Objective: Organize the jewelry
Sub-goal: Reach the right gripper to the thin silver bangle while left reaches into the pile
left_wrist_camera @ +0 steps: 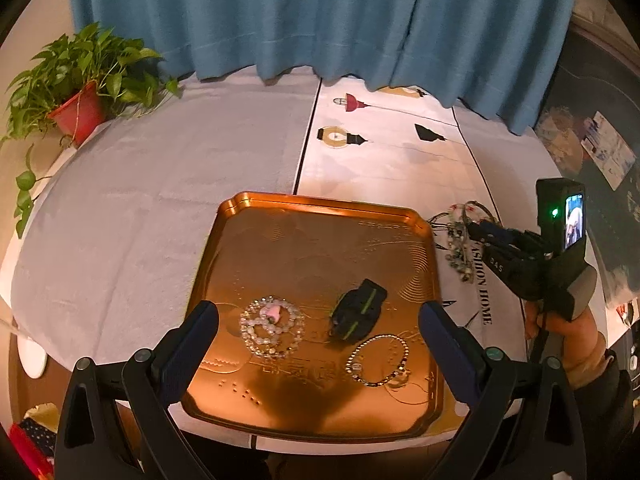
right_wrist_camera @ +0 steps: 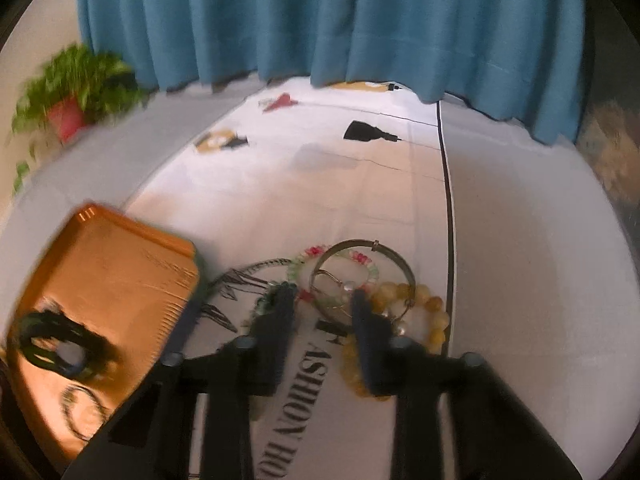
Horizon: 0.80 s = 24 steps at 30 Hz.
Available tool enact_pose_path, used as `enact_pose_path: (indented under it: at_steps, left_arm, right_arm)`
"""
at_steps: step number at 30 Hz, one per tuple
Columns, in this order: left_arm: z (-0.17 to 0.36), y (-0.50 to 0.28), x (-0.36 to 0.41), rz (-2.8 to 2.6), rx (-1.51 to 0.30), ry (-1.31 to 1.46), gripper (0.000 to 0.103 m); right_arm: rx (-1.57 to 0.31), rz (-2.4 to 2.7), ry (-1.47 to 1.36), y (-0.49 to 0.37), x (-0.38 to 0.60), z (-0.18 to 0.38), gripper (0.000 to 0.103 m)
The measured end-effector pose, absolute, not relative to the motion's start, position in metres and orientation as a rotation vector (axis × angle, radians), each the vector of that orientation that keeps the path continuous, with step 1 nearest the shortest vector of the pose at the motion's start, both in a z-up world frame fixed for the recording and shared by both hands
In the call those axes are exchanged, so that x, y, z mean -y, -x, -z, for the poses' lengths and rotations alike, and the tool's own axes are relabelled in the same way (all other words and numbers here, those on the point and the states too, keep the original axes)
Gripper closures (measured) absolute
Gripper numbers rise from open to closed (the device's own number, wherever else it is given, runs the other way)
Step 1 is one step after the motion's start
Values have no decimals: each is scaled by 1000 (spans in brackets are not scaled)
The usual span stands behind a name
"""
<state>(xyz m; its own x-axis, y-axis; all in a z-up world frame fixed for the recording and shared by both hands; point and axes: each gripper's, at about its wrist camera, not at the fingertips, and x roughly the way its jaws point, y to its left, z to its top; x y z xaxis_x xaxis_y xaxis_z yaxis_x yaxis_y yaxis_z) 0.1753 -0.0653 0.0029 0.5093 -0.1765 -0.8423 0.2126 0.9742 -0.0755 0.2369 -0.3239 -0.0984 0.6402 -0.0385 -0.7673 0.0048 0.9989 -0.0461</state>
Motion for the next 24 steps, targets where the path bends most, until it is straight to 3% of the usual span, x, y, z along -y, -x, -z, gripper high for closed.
enact_pose_path:
  at_steps: [3, 9, 15, 24]
  left_arm:
    - [-4, -177, 65, 236, -1008, -37, 4]
    - [-6, -179, 83, 285, -1010, -45, 4]
    - [-8, -190, 137, 405, -1043, -99, 4]
    - [13, -200, 212, 494, -1093, -218, 4]
  right_arm:
    - [-864, 57, 72, -229, 322, 98, 101]
    - [-711, 132, -144, -167, 355, 68, 101]
    - [-621, 118, -456, -116, 399, 72, 101]
    - [-525, 95, -422, -93, 417, 71, 101]
